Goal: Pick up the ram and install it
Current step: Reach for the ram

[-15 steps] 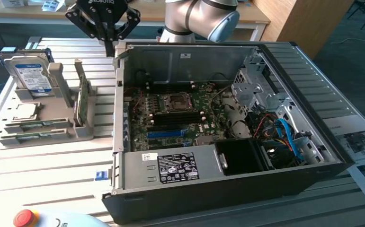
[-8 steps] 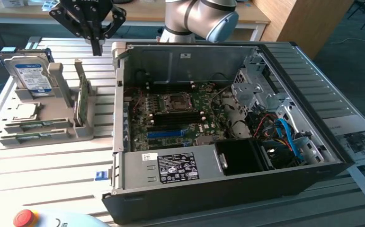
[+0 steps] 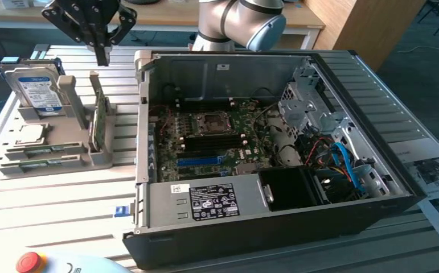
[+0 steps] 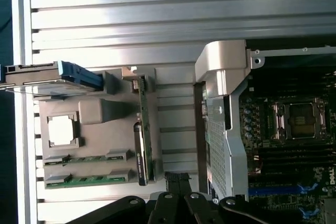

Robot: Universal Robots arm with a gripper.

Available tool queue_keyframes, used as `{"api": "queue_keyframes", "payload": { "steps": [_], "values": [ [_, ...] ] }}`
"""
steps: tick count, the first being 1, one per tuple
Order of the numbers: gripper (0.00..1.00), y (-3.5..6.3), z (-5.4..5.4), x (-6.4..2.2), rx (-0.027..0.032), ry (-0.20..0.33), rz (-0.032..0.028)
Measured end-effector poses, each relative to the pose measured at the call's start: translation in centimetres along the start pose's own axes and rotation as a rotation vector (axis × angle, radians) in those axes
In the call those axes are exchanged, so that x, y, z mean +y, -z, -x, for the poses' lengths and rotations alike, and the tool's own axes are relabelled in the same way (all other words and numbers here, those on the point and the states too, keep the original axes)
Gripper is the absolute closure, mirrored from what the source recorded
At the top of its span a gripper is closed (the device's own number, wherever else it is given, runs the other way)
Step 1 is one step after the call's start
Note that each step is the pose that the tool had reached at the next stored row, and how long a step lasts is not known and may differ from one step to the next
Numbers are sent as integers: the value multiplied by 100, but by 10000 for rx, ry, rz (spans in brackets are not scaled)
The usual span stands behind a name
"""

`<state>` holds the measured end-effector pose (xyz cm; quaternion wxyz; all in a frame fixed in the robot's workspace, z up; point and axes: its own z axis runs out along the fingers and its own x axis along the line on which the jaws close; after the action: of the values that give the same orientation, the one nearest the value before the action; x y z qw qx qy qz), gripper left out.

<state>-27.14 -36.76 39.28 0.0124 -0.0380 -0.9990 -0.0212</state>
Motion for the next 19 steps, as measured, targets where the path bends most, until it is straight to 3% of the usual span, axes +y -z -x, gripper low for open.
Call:
{"api": "queue_keyframes", "payload": {
  "steps": [19],
  "values": [
    [90, -18, -542, 48, 239, -9, -18]
  ]
}}
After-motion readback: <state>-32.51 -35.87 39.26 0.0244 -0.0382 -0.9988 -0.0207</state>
